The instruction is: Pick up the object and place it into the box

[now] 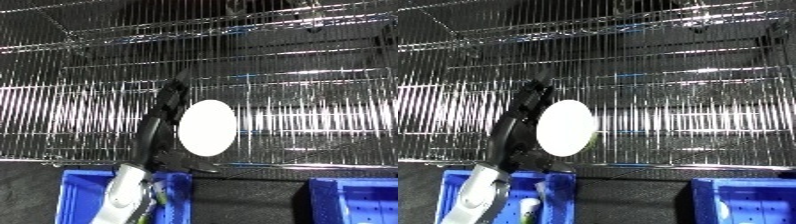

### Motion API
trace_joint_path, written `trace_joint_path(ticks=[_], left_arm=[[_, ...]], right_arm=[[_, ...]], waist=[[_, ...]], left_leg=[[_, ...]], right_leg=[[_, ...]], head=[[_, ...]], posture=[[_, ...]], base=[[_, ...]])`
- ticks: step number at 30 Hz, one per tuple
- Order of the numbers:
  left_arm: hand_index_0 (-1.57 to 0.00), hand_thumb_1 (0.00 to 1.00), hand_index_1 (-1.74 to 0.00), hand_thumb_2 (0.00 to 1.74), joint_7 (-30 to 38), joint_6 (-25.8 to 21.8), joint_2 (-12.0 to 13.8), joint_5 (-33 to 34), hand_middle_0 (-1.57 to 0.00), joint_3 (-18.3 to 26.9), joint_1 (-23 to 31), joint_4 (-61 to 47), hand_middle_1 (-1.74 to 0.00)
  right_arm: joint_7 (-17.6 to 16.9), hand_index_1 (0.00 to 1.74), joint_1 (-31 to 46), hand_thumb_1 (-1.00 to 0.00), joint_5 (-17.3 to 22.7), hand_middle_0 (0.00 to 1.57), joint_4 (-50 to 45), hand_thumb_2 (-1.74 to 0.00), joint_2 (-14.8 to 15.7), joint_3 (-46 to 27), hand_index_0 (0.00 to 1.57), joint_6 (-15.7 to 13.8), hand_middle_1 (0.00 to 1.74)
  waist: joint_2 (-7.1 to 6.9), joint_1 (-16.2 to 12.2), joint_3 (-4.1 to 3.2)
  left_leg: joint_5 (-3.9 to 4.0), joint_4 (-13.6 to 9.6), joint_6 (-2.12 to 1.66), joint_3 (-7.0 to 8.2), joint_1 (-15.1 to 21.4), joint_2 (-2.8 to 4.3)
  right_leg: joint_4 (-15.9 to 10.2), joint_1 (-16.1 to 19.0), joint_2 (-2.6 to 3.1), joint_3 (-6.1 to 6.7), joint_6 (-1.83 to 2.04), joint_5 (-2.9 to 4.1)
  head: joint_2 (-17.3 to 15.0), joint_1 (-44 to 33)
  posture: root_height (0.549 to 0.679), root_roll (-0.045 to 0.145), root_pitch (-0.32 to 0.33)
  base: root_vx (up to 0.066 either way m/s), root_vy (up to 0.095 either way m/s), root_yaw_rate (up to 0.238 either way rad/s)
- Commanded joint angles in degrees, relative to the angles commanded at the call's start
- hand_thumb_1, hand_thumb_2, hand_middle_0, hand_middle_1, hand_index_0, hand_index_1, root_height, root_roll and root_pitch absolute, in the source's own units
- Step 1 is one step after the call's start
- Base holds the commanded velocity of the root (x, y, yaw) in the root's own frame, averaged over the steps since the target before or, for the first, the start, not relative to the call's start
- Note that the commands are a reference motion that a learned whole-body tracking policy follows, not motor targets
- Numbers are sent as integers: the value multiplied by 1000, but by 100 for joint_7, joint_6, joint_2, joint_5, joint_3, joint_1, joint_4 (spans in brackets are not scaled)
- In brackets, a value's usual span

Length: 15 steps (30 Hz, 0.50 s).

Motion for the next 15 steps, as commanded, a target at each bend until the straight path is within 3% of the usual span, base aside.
trace_joint_path(ticks=[9,15], left_arm=[[-706,450,-783,783,-166,113,-5,-133,-706,-37,-380,390,-783],[-1178,750,-1305,1305,-256,115,8,-140,-1178,-50,-459,545,-1305]], right_arm=[[-47,0,-5,0,34,0,-96,0,64,121,0,-60,0],[-78,0,-2,0,28,0,-105,0,107,144,0,-75,0]], waist=[[-64,-115,0],[-49,-123,0]], left_leg=[[-27,-15,-6,27,10,40],[-17,-74,-23,34,64,35]], right_leg=[[-28,-20,27,38,11,-1],[-78,23,11,37,15,-7]], head=[[54,-170],[74,-168]], posture=[[631,-5,123],[633,-2,124]], base=[[-6,3,-26],[-6,-3,13]])
